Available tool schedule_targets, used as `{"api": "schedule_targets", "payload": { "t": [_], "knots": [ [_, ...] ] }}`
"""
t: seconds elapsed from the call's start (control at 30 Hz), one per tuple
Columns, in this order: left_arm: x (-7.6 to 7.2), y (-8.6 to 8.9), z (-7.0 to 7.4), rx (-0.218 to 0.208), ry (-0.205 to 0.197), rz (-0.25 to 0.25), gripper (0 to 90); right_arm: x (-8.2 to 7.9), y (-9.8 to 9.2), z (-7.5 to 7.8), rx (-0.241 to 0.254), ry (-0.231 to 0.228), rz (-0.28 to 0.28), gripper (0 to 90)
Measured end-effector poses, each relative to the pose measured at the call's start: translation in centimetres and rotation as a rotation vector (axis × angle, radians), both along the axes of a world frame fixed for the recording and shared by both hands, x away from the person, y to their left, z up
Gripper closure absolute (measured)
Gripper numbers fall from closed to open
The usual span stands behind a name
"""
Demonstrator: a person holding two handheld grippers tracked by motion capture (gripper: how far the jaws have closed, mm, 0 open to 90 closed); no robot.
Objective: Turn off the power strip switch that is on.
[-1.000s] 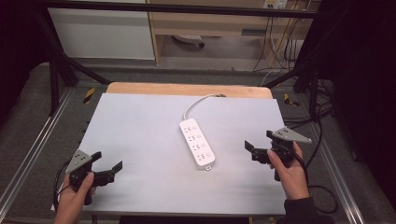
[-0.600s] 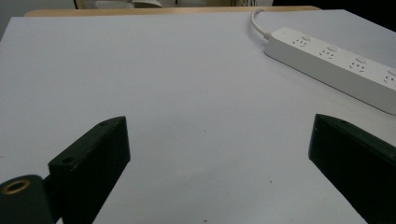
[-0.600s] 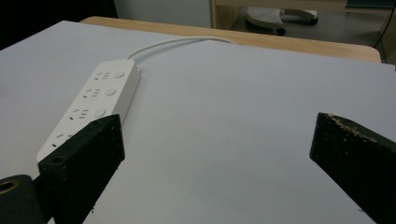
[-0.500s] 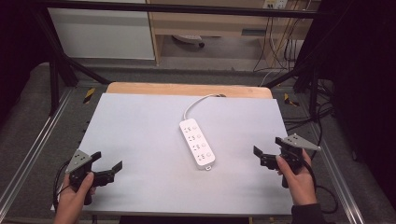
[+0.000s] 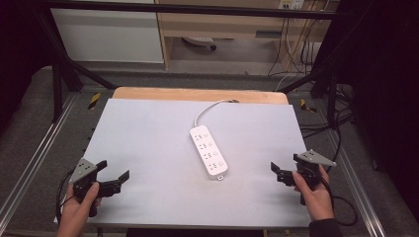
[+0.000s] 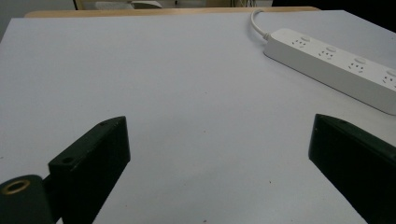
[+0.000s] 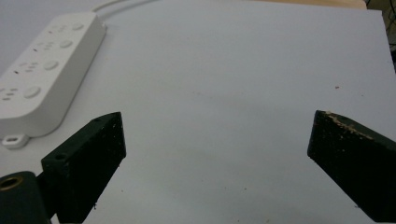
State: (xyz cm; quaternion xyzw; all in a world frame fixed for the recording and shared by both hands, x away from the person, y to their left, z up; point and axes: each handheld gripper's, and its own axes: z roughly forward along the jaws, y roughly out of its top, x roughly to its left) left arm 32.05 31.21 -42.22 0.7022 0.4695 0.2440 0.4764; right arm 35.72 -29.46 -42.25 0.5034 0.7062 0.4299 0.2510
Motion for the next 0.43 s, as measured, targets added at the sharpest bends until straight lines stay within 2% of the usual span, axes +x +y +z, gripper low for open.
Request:
{"api": "schedule_targets", "payload": {
  "t": [0.1,0.33,0.43],
  "knots": [
    [0.0,0.0,0.0,0.000,0.000,0.000,5.4,0.1,0.2,-0.8,-0.011,0.014,0.002,4.8],
    [0.0,0.0,0.0,0.000,0.000,-0.002,5.4,0.4,0.7,-2.4,-0.028,0.079,0.026,4.8],
    [0.0,-0.1,0.0,-0.001,-0.001,-0.005,5.4,0.7,1.0,-3.3,-0.073,0.120,0.016,5.1]
  ]
}}
